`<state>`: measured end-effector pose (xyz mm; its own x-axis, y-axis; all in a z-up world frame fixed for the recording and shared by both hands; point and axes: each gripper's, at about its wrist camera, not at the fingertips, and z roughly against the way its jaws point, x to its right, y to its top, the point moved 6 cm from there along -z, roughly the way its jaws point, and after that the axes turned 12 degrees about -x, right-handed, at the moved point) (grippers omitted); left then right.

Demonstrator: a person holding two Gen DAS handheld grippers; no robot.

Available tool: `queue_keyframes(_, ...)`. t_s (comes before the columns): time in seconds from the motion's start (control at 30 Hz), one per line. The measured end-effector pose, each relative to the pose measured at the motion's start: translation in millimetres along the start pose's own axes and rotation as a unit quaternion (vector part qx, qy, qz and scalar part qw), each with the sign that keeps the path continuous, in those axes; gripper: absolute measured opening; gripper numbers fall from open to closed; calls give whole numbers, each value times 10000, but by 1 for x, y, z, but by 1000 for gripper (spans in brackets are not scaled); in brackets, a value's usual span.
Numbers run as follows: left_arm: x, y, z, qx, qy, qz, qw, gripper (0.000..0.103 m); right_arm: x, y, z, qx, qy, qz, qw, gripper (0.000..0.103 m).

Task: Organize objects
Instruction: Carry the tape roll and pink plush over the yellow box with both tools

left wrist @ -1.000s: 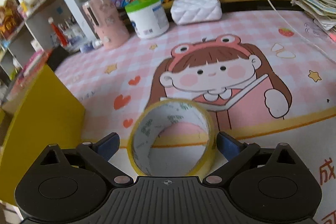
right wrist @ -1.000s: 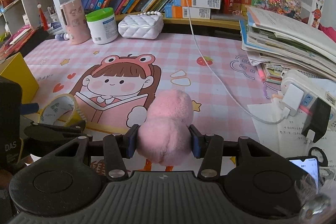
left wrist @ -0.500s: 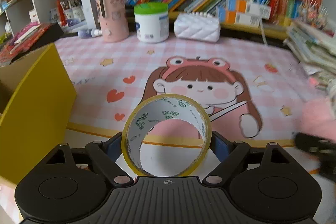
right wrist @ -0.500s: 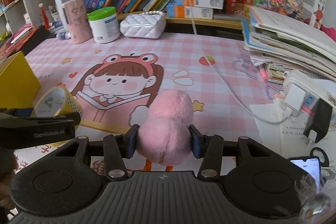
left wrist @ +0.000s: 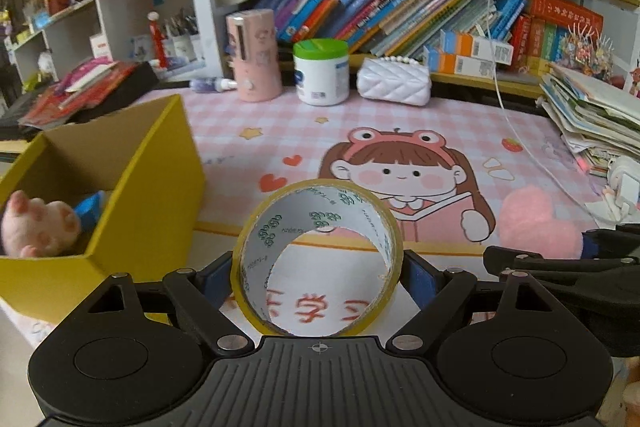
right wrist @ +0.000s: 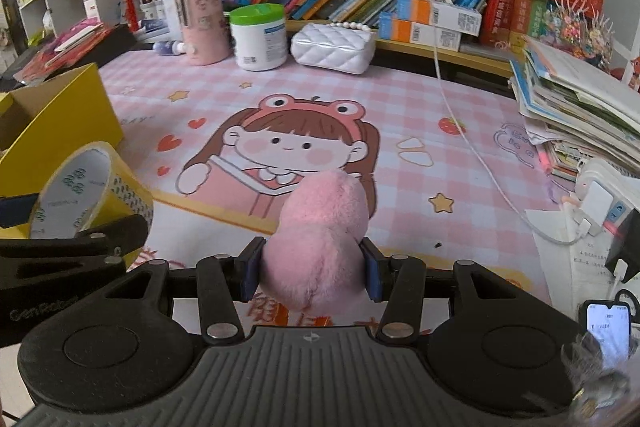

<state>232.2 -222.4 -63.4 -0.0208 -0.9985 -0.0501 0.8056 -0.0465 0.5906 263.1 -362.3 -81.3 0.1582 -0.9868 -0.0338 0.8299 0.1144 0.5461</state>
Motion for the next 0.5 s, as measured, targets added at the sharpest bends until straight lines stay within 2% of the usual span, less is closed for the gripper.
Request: queue_keyframes(0.5,-79,-46,44,205,57,220,9995,87,-89,-29,32,140,-57,321,9994,46)
